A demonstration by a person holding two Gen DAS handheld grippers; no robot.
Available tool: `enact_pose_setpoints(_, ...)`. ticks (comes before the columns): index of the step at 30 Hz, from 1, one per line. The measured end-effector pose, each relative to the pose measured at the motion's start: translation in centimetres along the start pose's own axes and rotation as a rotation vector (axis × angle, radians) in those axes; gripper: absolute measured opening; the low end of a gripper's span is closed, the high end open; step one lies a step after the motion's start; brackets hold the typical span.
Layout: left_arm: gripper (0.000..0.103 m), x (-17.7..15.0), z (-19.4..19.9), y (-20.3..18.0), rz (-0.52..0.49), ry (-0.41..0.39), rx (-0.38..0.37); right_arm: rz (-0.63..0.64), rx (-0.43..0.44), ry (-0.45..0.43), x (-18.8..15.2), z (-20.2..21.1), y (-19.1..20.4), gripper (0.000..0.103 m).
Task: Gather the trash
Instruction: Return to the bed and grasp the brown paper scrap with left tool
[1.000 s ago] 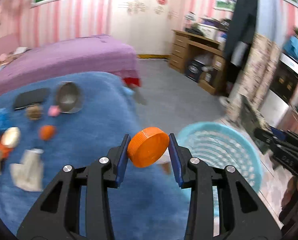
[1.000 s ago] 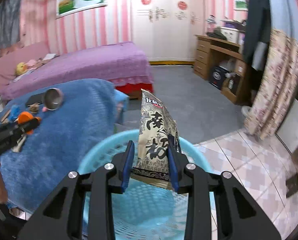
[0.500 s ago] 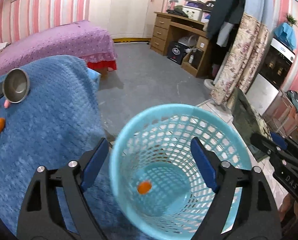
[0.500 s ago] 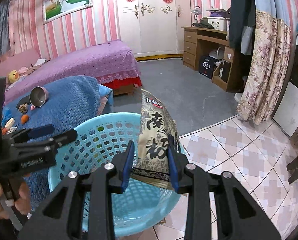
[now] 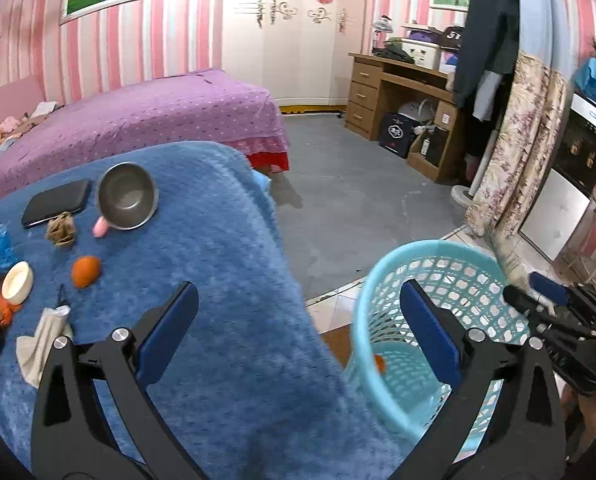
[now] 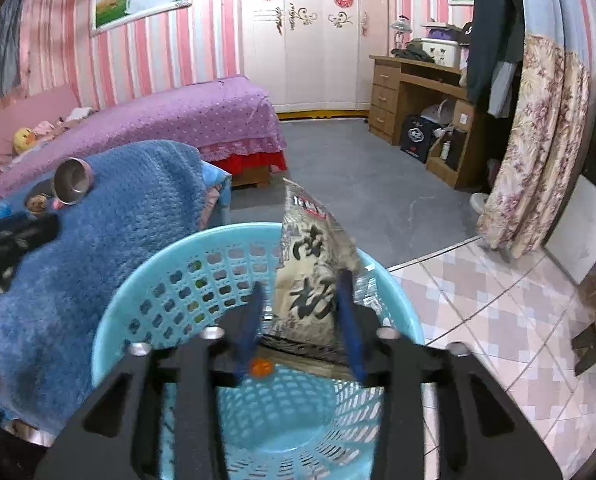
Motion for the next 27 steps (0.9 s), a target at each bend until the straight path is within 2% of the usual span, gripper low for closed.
enact_pose_setpoints(1,0.097,0.0,0.1,0.6,0.004,0.000,0.006,-0.002,-0.027,-0.006,-0.1,0.0,-0.2,0.080)
enact_pose_setpoints(4,0.097,-0.1,0.9,2.5,0.007,-0.004,0.034,-0.019,-0.063,0.016,-0.7,-0.3,-0.6,0.081)
enact_pose_setpoints(6,0.097,-0.1,1.3,3.2,0.004,-0.009,0.046,-0.026,-0.081,0.016,-0.7,0.0,-0.8,0.086)
enact_pose_setpoints(7,0.097,-0.1,1.7,3.8,0.002,-0.014,0.052,-0.030,-0.088,0.010,-0.6,0.3,-0.7,0.094)
enact_pose_setpoints(13,0.097,-0.1,4.3,7.1,0.014,-0.023,0.077,-0.052,-0.102,-0.052,1.3,2.4,1.7,0.099)
enact_pose_setpoints(18,0.097,-0.1,6.9,11.4,0.020,-0.032,0.136,-0.036,-0.032,-0.090,3.1,3.8,6.4,0.099)
enact_pose_setpoints(27,0.097,-1.0,10.2,22.6,0.064,-0.012,0.274,0.024,0.116,-0.136,5.9,5.3,18.5,0.099)
Point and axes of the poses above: each gripper's, at about its wrist camera, not at the fingertips, and z roughly against the way its jaws point, y to its left, x to its top, the point moved 9 cm from there along -z, roughly the way its jaws point, and after that the axes turned 1 degree about z, right-handed, at the moved point
